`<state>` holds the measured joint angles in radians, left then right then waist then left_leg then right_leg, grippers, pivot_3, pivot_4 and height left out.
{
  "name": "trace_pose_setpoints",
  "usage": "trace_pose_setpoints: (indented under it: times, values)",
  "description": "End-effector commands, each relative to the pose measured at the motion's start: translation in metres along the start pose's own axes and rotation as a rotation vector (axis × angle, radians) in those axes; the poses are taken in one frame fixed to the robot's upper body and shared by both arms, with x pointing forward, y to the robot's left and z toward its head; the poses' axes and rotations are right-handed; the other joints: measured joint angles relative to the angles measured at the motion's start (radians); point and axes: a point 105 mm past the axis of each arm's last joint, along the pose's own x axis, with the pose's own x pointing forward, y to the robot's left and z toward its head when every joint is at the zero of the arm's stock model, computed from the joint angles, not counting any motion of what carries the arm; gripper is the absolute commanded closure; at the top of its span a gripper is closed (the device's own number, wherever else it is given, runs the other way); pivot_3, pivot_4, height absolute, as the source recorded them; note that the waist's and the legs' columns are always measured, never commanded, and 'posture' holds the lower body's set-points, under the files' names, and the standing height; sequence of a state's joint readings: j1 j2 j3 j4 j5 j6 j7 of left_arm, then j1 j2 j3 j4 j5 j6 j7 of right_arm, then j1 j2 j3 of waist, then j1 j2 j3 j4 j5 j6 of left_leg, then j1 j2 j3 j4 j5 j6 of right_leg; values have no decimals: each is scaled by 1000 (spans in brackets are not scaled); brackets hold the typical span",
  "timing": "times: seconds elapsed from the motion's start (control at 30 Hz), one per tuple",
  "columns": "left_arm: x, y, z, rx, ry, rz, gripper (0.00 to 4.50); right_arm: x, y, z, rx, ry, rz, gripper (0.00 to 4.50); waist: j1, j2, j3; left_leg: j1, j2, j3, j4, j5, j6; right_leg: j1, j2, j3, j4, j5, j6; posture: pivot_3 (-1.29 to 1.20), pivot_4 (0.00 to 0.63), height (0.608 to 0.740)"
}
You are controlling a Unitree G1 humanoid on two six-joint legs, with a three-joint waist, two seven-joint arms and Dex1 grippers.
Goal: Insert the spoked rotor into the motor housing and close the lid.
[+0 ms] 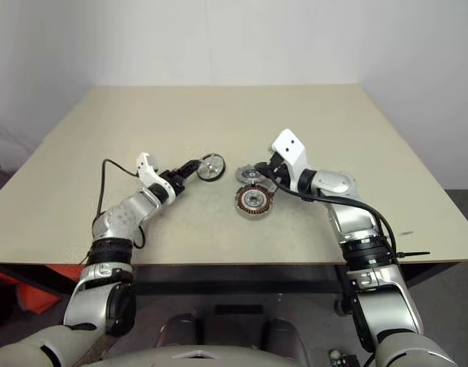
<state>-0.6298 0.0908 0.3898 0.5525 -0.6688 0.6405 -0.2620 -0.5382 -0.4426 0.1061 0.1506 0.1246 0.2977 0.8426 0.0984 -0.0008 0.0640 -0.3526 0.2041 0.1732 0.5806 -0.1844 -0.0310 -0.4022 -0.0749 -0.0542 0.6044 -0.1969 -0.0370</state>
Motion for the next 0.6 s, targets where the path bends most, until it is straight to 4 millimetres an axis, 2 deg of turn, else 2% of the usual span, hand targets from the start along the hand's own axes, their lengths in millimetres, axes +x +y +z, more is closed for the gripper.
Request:
trace_pose_setpoints:
  times: [0.03, 0.3, 0.6]
  values:
    - [13, -6, 4, -12, 0, 4, 0, -5, -6, 21, -37, -66, -27, 4469, 1, 0, 0, 0, 0, 0, 0, 0, 0, 0, 0, 0, 0, 0, 0, 0, 0, 740]
    - [32, -18, -15, -65, 116, 5, 0, -6, -7, 18, -29, -58, -56, 4469, 10, 0, 0, 0, -1, 0, 0, 0, 0, 1, -1, 0, 0, 0, 0, 0, 0, 740]
    - [35, -30, -32, -79, 206, -50, 0, -7, -6, 10, -13, -41, -63, 4469, 30, 0, 0, 0, -2, 0, 0, 0, 1, 1, -3, 0, 0, 1, -2, 0, 0, 740]
